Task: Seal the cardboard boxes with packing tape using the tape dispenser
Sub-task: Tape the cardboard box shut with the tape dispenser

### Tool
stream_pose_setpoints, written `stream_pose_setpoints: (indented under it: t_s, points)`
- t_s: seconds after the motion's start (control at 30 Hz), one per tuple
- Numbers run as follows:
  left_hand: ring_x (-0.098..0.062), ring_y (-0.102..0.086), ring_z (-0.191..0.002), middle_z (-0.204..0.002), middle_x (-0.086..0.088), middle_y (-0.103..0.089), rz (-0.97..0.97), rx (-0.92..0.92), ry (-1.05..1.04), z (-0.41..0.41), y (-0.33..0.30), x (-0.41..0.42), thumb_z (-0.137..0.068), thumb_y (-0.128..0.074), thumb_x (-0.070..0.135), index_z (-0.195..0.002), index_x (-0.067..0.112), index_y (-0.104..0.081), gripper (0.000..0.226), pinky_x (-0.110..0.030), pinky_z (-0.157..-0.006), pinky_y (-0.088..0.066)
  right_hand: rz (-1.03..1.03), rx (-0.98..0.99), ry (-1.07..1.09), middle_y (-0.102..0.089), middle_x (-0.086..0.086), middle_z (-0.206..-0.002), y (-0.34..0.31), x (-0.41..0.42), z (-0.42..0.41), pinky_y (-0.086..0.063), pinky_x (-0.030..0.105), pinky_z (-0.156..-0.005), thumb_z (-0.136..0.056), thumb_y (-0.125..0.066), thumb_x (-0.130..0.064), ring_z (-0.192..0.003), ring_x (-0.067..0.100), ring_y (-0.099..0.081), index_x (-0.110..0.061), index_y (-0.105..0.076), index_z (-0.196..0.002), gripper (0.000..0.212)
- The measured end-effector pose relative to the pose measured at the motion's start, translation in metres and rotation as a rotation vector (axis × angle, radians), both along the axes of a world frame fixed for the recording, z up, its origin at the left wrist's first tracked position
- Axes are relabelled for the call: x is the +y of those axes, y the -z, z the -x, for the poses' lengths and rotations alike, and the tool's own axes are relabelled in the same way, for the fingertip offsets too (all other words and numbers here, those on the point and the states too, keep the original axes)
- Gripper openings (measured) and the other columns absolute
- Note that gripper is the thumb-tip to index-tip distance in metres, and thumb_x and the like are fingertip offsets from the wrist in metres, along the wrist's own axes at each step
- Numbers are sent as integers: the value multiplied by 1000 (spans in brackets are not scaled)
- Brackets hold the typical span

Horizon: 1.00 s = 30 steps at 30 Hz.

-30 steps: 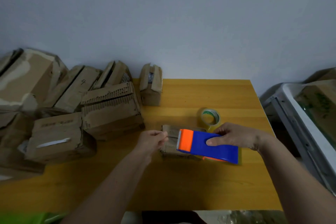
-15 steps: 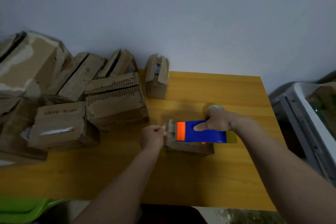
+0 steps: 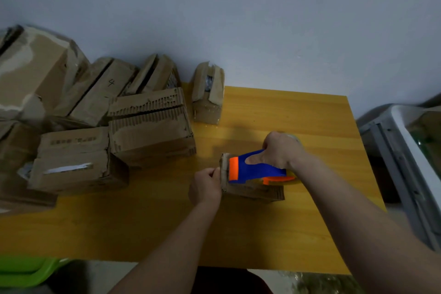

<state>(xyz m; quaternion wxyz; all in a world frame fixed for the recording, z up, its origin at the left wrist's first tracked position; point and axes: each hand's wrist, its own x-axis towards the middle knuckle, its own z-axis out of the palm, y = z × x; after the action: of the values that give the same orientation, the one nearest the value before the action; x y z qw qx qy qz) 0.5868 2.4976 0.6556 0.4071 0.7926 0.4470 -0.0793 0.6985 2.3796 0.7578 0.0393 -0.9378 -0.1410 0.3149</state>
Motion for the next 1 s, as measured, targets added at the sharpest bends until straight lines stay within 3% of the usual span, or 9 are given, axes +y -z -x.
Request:
stream_pose_setpoints:
  t_s: [0.07,0.13,0.2,0.27,0.33,0.47,0.63,0.77,1.0]
  points:
    - [-18,-61,-93,-110,-1,-64,-3,94,3,0,-3,-1,-99,-51,36,-123,18,-57,30,-27,-64,-40,-5,0,16,-59,3,-82,1,0,0,-48,31,-66,-74,-68,-64,-79,23,-60,-14,-55,-87,53]
    - [-17,-57,-110,-135,-5,-53,11,85,25,6,3,2,-99,-52,26,-147,14,-31,54,-24,-72,-43,0,-7,18,-58,1,-78,1,0,0,-45,30,-63,-74,-67,-65,-76,22,-58,-14,-57,-88,54]
    - [-1,-52,-99,-147,-2,-44,4,-85,106,20,7,2,-99,-46,9,-153,20,-16,63,-14,-69,-44,-3,-14,23,-59,1,-78,1,0,-1,-43,29,-62,-74,-66,-66,-75,21,-58,-13,-60,-90,56]
    - [-2,-50,-114,-155,0,-32,36,-197,291,35,13,-3,-96,-40,-4,-154,25,-8,72,-14,-81,-47,-6,-19,24,-60,2,-80,2,0,-2,-43,29,-62,-73,-67,-66,-77,22,-59,-12,-61,-91,57]
    - [-15,-31,-141,-160,0,-18,163,-166,469,45,17,-10,-93,-40,-9,-153,29,5,84,-25,-108,-36,-20,-9,33,-62,3,-84,3,0,-3,-47,30,-65,-73,-68,-65,-80,22,-61,-11,-62,-96,60]
    - [-29,-26,-144,-163,-3,-8,334,48,496,42,28,1,-92,-55,11,-152,29,15,94,-43,-114,-34,-24,-3,44,-61,2,-87,3,-2,-4,-45,30,-67,-72,-68,-66,-81,21,-58,-12,-63,-103,62]
    - [-14,29,-142,-156,3,30,-113,-101,769,17,14,21,-77,-73,32,-148,19,27,123,-37,-116,12,-41,16,38,-63,3,-85,6,-6,-6,-46,29,-64,-71,-65,-70,-80,21,-61,-11,-63,-96,64]
    - [-16,37,-138,-153,4,38,-296,-22,1033,12,20,23,-73,-74,49,-147,20,30,131,-46,-119,12,-76,77,56,-66,6,-79,10,-16,-11,-45,29,-59,-69,-66,-71,-74,22,-62,-9,-64,-81,63]
    - [-30,35,-139,-147,-6,44,-624,358,1024,4,7,1,-71,-76,55,-142,15,35,137,-64,-110,13,-179,176,87,-69,7,-81,9,-28,-17,-49,29,-63,-71,-68,-66,-78,22,-65,-10,-65,-87,59]
